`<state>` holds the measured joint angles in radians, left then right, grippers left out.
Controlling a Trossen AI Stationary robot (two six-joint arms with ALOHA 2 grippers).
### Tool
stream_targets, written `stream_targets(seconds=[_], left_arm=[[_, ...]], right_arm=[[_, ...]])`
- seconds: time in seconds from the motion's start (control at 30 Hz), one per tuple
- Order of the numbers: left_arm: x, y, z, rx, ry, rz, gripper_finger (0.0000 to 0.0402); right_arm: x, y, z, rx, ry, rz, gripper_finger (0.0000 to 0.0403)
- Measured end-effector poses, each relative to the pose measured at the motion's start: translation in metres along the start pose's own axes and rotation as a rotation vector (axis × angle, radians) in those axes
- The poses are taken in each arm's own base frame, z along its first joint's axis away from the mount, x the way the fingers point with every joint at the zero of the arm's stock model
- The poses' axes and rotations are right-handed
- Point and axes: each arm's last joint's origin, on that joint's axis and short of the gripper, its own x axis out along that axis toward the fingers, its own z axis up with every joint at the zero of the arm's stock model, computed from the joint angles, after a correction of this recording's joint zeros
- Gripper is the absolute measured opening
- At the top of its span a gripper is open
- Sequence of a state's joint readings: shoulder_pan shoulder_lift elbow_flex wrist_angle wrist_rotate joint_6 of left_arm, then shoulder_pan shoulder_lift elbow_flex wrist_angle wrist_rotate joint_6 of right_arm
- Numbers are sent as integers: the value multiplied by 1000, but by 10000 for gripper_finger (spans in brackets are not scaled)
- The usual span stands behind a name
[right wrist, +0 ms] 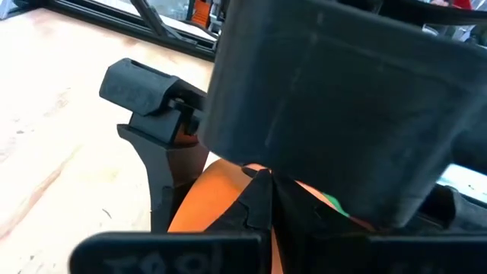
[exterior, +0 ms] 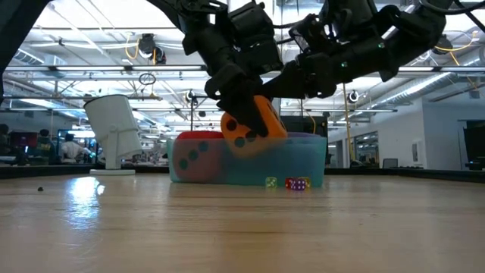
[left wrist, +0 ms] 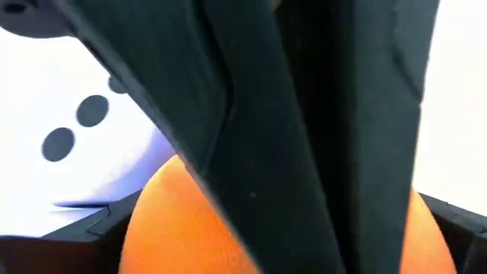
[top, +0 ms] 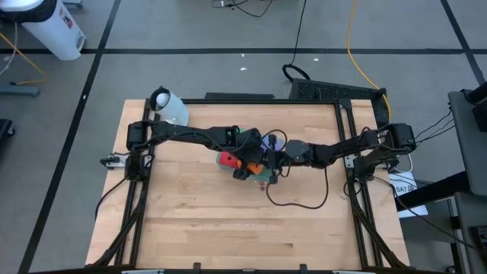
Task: Pick & Place Dice
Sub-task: Put the large orange dice into the blue bin
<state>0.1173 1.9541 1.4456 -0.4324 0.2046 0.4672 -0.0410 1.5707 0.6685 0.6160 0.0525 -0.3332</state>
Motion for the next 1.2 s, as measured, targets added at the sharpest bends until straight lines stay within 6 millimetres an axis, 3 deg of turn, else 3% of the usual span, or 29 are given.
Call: stream_targets(seconds=[0.47,1.2], left_arm=[[-7,0,-4,20,99,83,400],[-30,-1,10,3,-5,35,398]], right_arm=[[0,4,-3,14,22,31,0],[0,5,-6,28,49,54,0]])
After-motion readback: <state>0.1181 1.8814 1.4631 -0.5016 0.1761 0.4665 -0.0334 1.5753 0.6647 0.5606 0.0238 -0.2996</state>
